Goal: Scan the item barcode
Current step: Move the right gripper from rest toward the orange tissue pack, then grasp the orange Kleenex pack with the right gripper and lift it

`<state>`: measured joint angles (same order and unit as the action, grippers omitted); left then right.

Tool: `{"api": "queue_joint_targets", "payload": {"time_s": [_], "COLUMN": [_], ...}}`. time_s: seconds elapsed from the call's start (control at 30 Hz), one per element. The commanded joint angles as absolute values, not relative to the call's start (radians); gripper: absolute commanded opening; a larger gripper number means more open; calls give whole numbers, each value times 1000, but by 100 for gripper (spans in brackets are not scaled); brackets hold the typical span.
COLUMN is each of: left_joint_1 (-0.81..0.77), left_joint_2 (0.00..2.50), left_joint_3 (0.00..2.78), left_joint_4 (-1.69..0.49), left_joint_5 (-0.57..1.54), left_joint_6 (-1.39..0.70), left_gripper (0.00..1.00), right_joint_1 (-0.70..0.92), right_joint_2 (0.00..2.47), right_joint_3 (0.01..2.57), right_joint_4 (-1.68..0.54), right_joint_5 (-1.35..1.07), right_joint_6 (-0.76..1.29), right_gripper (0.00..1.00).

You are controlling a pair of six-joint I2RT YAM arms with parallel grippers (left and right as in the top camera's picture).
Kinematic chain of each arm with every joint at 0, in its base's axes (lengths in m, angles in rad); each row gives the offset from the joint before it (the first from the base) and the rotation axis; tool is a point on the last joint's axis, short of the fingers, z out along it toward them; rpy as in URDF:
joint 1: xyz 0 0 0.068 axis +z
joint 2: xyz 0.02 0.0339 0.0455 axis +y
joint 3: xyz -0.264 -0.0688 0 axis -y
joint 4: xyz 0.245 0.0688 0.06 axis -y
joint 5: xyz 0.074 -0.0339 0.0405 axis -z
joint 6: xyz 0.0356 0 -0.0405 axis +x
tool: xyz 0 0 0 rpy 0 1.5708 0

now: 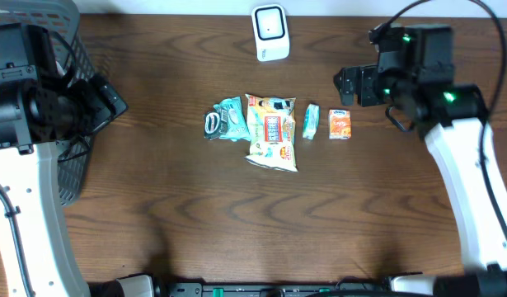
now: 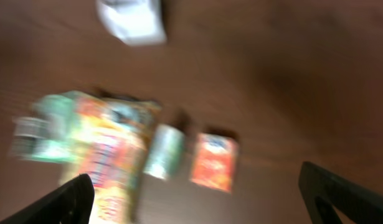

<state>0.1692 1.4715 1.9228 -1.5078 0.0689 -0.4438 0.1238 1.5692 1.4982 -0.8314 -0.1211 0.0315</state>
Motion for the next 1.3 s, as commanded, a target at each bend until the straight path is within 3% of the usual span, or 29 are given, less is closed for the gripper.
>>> {"api": "queue_joint_targets", "payload": {"time_s": [0.0,0.2,0.43,0.6,0.67,0.73,0.77,1.13,1.17,1.27], "left_joint_1": [174,174,174,174,174,174,174,174,174,174], "left_joint_2": [1470,1470,1470,1470,1470,1470,1470,1470,1470,1470], "left_joint_3": [1928,1928,1928,1928,1928,1928,1928,1928,1928,1928], "left_joint_4": [-1510,-1510,-1510,-1510,-1510,-1510,-1510,-1510,-1510,-1510], "left_joint_5": [62,62,62,62,62,62,62,62,62,62], "left_joint_6": [-435,-435,-435,-435,-435,-435,-435,-435,-435,-435], "left_gripper": [98,98,98,98,98,98,98,98,98,98], "right_joint_1": [85,52,51,6,-15,-35,-43,-49,-45,-40], "right_joint_2": [1658,1776,1897,1991,2024,2058,2075,2177,2179,2179], "right_joint_3": [1518,1517,1517,1517,1517,1517,1517,1515,1513,1506], "right_joint_4": [-871,-888,-869,-823,-800,-781,-777,-789,-789,-790], "right_joint_5": [22,-139,-149,-231,-324,-445,-486,-567,-564,-549], "right_joint_6": [-13,-12,11,160,157,125,117,46,46,47], "right_gripper": [99,99,99,98,91,65,58,62,56,24]}}
